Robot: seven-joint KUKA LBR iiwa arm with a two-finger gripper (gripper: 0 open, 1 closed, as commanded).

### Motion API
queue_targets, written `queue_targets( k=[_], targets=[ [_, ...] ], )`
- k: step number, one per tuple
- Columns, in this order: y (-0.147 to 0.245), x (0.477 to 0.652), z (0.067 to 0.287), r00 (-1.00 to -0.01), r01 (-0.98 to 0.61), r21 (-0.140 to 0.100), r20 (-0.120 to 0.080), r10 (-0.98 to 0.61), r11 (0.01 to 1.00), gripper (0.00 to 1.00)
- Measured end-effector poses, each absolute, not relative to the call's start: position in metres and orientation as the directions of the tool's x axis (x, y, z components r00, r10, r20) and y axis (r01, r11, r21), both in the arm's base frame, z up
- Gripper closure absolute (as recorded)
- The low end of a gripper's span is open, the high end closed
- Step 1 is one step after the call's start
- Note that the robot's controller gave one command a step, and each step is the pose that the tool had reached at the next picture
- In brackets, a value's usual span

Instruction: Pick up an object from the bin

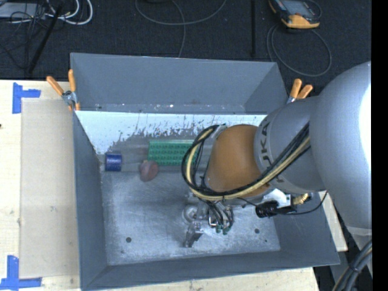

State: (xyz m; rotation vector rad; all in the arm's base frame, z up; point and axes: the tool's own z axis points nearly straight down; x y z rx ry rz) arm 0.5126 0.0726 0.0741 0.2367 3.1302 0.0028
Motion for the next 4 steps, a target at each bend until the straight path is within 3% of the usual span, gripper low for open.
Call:
queue_targets(
  k=[1,2,3,4],
  targets=[
    [0.072,0.514,0.076,-0.988,0.152,0.003,-0.006,0.152,0.988,1.00],
    [0.071,0.512,0.074,-0.988,0.152,0.001,0.000,0.152,0.988,0.00],
    [0.003,0.558,0.104,-0.996,0.091,0.000,-0.005,0.091,0.996,0.00],
    [-0.003,0.554,0.077,-0.999,-0.039,0.010,0.000,-0.039,0.999,0.00]
  ],
)
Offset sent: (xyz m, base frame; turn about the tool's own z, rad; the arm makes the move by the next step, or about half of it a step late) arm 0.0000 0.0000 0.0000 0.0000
